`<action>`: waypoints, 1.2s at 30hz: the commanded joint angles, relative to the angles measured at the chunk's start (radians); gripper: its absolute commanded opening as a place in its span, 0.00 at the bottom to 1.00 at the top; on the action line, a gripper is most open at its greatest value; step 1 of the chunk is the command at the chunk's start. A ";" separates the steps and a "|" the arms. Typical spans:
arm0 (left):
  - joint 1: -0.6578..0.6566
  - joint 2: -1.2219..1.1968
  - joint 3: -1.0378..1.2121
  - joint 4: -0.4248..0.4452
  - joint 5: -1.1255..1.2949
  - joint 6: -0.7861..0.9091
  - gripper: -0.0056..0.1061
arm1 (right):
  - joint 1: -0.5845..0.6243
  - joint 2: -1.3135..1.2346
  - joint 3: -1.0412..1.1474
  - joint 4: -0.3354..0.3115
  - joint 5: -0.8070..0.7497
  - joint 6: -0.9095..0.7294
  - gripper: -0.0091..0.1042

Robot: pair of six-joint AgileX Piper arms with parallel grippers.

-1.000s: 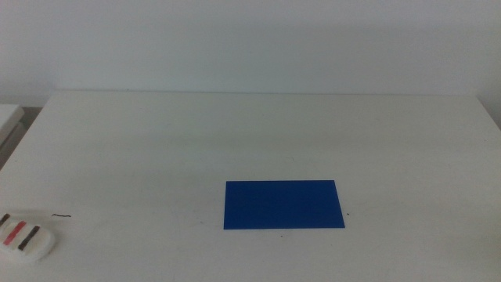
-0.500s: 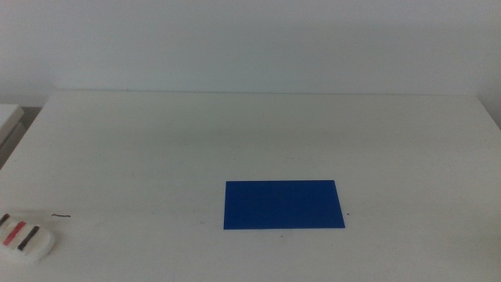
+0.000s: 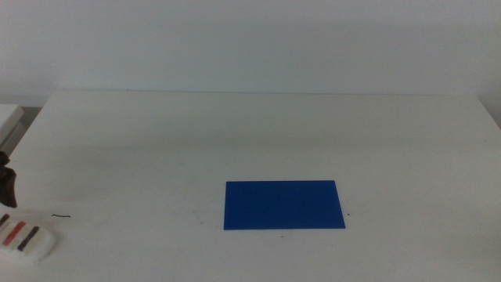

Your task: Use one arm to grab the shoe from the table and place it on the mat.

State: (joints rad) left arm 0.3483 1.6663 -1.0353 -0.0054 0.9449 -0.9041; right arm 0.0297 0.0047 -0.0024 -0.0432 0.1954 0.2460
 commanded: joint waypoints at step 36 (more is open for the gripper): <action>-0.193 0.070 -0.169 -0.110 0.127 -0.027 0.03 | 0.000 -0.005 0.002 -0.006 -0.010 -0.011 0.78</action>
State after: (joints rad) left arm 0.2067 1.7395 -1.1527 -0.1297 1.0326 -0.8928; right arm 0.0297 0.0047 -0.0024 -0.0432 0.1954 0.2460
